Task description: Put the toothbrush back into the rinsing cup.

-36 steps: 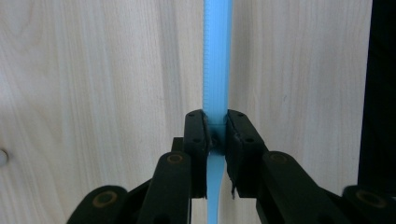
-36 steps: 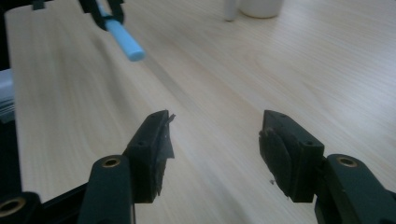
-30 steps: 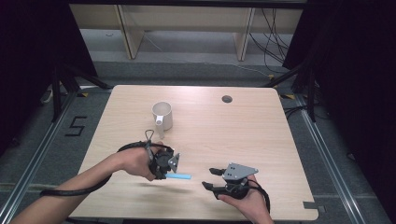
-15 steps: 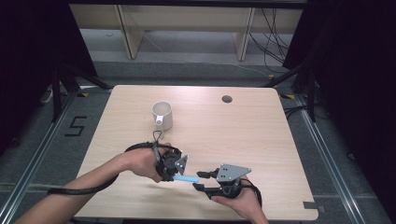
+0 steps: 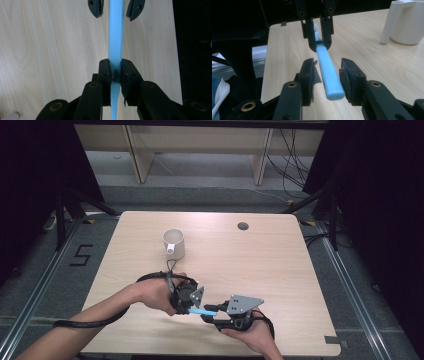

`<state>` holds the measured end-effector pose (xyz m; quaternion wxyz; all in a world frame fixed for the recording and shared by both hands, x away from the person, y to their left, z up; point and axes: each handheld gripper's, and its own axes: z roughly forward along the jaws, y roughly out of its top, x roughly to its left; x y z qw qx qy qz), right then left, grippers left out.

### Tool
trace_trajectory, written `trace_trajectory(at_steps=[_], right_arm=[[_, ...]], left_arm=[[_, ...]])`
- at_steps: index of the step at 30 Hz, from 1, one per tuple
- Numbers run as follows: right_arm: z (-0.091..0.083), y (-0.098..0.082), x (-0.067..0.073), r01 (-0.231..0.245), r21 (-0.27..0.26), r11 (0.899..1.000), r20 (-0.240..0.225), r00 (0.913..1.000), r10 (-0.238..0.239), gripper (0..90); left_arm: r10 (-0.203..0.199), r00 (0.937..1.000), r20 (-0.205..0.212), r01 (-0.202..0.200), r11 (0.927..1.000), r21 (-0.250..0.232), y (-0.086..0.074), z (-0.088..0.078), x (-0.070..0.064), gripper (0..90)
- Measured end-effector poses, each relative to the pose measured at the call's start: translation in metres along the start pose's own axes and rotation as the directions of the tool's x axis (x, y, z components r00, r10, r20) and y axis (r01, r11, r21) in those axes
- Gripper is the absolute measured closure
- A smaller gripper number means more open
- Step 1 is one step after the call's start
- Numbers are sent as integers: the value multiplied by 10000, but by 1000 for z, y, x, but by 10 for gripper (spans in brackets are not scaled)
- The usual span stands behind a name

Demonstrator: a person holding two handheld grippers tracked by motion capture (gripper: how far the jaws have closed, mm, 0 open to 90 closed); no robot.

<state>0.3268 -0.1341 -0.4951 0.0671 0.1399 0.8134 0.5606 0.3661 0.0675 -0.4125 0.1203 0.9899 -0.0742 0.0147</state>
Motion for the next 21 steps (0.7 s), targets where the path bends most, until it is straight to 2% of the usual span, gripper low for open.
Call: trace_trajectory(at_steps=[1,2,3,4,7,8,9,11,12,13,19,21], right_arm=[[1,0,-1,274,-56,9996,45,9996,-274,662],[1,0,0,153,26,9999,9,9999,-154,669],[1,-1,1,72,58,10000,-6,10000,-72,675],[2,-1,0,231,-30,9997,-3,9997,-231,682],[1,-1,0,257,-27,9997,-16,9997,-257,701],[1,-1,0,244,-49,9997,-38,9997,-244,706],[2,-1,0,261,-115,9996,-70,9996,-262,713],[2,-1,1,193,-158,9997,-75,9998,-194,721],[2,-1,1,229,-159,9996,-75,9997,-230,726],[2,-1,1,243,-186,9995,-64,9997,-244,732],[0,-1,1,466,-196,9987,-166,9988,-469,753],[0,-1,2,285,-196,9994,-237,9993,-290,760]], left_arm=[[22,10000,-1,-22,10000,0,0,0,0,784],[22,10000,-1,-22,10000,0,0,0,0,784],[239,9997,-32,-238,9996,137,1,-2,1,784],[240,9997,-23,-240,9996,136,1,-2,1,784],[254,9997,8,-254,9996,157,1,-2,1,784],[64,10000,15,-64,10000,-21,1,-1,0,784],[58,10000,23,-58,10000,-36,1,-1,0,784],[65,10000,22,-65,10000,-74,1,-2,0,784],[287,9996,17,-287,9995,111,2,-3,1,784],[79,10000,47,-79,9999,-102,1,-2,-1,784],[213,9996,171,-210,9996,-166,1,-1,-1,783],[230,9995,198,-228,9996,-138,2,0,-1,784]])
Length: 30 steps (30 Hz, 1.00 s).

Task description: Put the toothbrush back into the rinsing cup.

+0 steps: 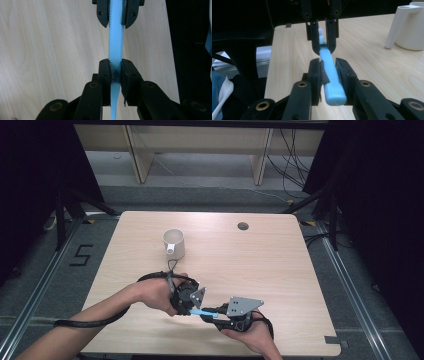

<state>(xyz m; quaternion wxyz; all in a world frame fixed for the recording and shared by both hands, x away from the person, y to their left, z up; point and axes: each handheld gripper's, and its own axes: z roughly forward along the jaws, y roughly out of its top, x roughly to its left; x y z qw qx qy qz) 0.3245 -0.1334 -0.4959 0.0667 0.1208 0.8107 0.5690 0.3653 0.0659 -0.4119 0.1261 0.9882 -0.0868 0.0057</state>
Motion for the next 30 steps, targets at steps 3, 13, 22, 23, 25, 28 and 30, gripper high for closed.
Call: trace_trajectory(at_steps=[3,13,22,23,25,28,30], right_arm=[[0,0,0,-19,-5,10000,-35,10000,19,776],[0,0,0,3,-25,10000,-182,9998,-3,788],[-8,1,-4,26,235,9997,207,9998,-30,789],[-8,0,-4,-64,55,10000,443,9990,61,789],[-13,1,-7,-105,65,9999,679,9976,101,789],[-19,1,-10,-35,-30,10000,1148,9934,38,788],[-24,2,-13,-128,-210,9997,1496,9886,158,788]], left_arm=[[41,10000,4,-41,10000,7,0,0,0,783],[37,9998,179,-36,10000,-64,-1,-1,-1,781],[-239,9964,-810,151,9941,-1078,-13,-13,-3,653],[-203,9951,-972,88,9931,-1173,-16,-17,-4,635],[-477,9914,-1217,257,9840,-1763,-23,-23,-7,582],[-898,9815,-1690,425,9632,-2654,-36,-31,-12,523],[-1294,9753,-1788,600,9350,-3494,-46,-34,-15,485]])
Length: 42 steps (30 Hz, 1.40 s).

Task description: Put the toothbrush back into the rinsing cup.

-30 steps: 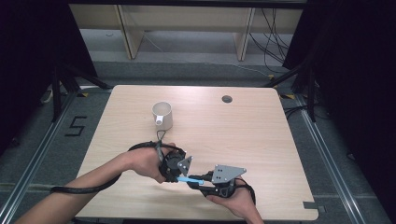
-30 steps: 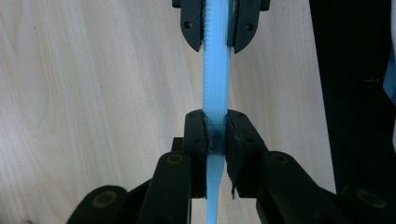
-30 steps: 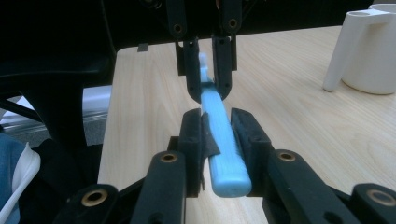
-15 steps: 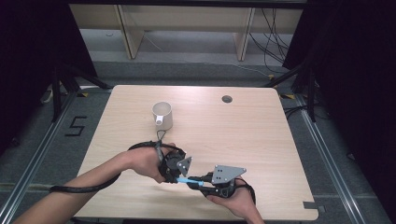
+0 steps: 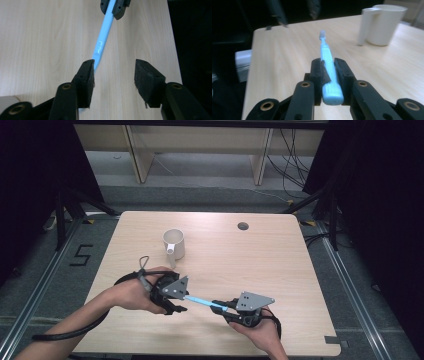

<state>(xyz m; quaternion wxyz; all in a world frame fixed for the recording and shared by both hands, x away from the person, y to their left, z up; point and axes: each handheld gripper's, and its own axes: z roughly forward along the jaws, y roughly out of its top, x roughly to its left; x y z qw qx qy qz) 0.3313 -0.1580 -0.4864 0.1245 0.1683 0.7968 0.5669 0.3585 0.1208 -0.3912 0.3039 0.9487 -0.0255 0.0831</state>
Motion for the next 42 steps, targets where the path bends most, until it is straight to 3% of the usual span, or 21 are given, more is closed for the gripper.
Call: trace_trajectory(at_steps=[2,5,7,10,12,14,15,16,17,20,21,22,23,24,25,27,29,30,32,36,42], right_arm=[[-5,1,-3,-67,-104,9999,437,9990,72,788],[-8,2,-5,-99,-353,9993,763,9970,126,788],[-15,4,-8,-331,-719,9969,1280,9909,421,788],[-20,10,-11,-113,-1143,9934,1860,9820,326,788],[-22,14,-12,31,-1452,9894,2036,9787,268,788],[-23,19,-10,-369,-1559,9871,2130,9745,701,788],[-23,21,-9,-499,-1485,9876,1979,9770,791,788],[-23,24,-11,9,-1704,9854,2264,9733,382,788],[-22,26,-9,-184,-1699,9853,2249,9727,570,788],[-20,30,-8,-213,-1709,9851,2067,9767,570,788],[-20,31,-9,20,-1723,9850,2221,9743,368,788],[-19,32,-9,-2,-1834,9830,2161,9755,405,788],[-19,32,-7,-153,-1682,9856,2136,9756,516,788],[-17,32,-6,-281,-1900,9814,1917,9793,652,788],[-17,33,-7,119,-1892,9819,2261,9736,318,788],[-17,34,-7,300,-1891,9815,2173,9760,121,788],[-17,34,-5,-114,-1818,9833,2081,9768,497,788],[-17,35,-7,310,-1970,9799,2199,9754,133,788],[-18,37,-5,175,-1901,9816,2039,9787,220,788],[-16,38,-5,361,-2029,9785,1961,9806,45,788],[-16,39,-3,308,-1996,9794,1950,9808,89,788]], left_arm=[[-588,9982,96,593,9956,-722,-10,-4,-5,446],[-704,9972,-245,664,9882,-1384,-19,-8,-5,411],[-1581,9868,-360,1433,9542,-2627,-34,-9,-9,385],[-2391,9707,-250,2174,9173,-3336,-46,-5,-11,340],[-2986,9542,-202,2691,8857,-3783,-53,0,-11,326],[-3589,9333,-75,3220,8462,-4245,-57,8,-11,319],[-3865,9222,133,3502,8201,-4525,-59,12,-10,318],[-4097,9117,315,3747,7975,-4729,-59,15,-10,316],[-4317,9007,478,3967,7729,-4952,-59,19,-10,315],[-4743,8770,766,4361,7190,-5412,-56,25,-7,302],[-4743,8770,766,4361,7190,-5412,-56,25,-7,301],[-4842,8703,900,4458,6967,-5621,-54,28,-5,301],[-4809,8702,1070,4488,6842,-5749,-52,30,-4,300],[-4823,8697,1049,4493,6858,-5726,-51,30,-3,300],[-4837,8673,1172,4542,6729,-5840,-49,32,-2,301],[-4910,8636,1141,4578,6691,-5854,-46,32,1,301],[-4939,8617,1167,4606,6645,-5885,-45,32,2,300],[-4922,8622,1197,4585,6578,-5976,-43,32,3,300],[-5017,8549,1325,4691,6381,-6106,-40,32,7,299],[-4962,8548,1520,4711,6191,-6283,-34,34,11,298],[-5055,8516,1389,4726,6256,-6207,-30,35,13,298]])
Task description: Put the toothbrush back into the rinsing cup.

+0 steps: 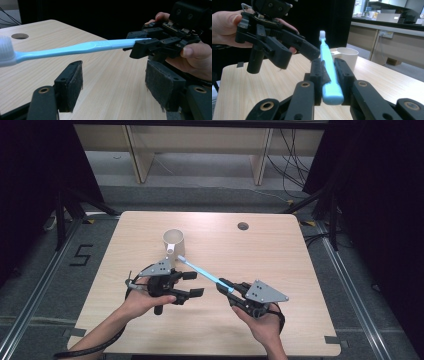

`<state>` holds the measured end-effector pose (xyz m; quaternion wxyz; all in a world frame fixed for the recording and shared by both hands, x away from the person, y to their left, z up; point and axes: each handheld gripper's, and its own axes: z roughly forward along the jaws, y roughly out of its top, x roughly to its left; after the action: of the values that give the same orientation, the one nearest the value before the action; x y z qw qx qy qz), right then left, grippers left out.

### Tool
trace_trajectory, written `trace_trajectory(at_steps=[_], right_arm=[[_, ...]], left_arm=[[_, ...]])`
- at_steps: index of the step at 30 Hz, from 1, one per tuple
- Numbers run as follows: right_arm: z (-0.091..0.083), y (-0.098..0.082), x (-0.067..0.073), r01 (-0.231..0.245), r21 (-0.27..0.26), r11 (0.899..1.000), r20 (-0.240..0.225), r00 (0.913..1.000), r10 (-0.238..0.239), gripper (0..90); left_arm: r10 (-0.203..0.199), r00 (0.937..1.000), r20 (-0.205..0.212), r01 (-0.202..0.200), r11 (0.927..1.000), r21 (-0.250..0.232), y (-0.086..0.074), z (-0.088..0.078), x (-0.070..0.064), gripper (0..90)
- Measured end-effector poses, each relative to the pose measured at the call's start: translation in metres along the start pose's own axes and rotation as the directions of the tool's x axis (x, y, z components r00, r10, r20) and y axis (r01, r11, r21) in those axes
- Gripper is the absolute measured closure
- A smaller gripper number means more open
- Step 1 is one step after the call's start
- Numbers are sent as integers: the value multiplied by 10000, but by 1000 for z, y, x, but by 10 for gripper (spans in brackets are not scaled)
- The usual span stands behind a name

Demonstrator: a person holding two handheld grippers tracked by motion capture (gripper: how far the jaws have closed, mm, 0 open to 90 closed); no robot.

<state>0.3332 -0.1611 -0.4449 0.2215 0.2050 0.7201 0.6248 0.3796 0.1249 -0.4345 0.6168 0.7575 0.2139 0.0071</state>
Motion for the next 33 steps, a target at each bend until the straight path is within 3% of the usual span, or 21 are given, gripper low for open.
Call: trace_trajectory(at_steps=[3,4,7,13,14,16,18,22,26,28,31,33], right_arm=[[-1,0,1,-162,64,9998,-94,9998,162,788],[0,1,0,117,-158,9998,-55,9999,-118,787],[-2,1,1,-51,64,10000,36,10000,51,787],[0,1,0,119,-144,9998,-37,9999,-120,787],[-1,1,1,-60,0,10000,-42,10000,60,788],[1,0,0,164,-272,9995,-81,9998,-167,787],[-1,1,1,87,-20,10000,2,10000,-87,787],[-1,1,2,-164,-91,9998,-42,9999,164,787],[-1,2,1,111,-180,9998,53,9999,-110,787],[-1,2,2,-54,-205,9998,26,10000,55,787],[-1,1,2,118,-191,9997,93,9999,-116,787],[0,0,3,109,-152,9998,90,9999,-108,787]], left_arm=[[-21,10000,71,21,10000,-76,1,2,-1,298],[-53,10000,81,54,9999,-94,2,3,-1,299],[-73,10000,44,73,9999,-120,3,3,1,299],[-127,9999,-81,125,9996,-264,5,2,4,300],[-189,9998,-92,186,9994,-303,5,2,4,299],[-241,9996,-120,237,9991,-346,5,2,5,300],[-390,9992,-124,383,9980,-494,5,3,6,299],[-712,9973,-167,699,9953,-667,6,2,9,295],[-993,9950,-62,983,9912,-890,7,2,11,293],[-1219,9925,4,1213,9875,-1006,8,1,11,293],[-1304,9915,31,1300,9860,-1046,8,1,12,293],[-1546,9880,24,1538,9807,-1208,9,2,13,294]])
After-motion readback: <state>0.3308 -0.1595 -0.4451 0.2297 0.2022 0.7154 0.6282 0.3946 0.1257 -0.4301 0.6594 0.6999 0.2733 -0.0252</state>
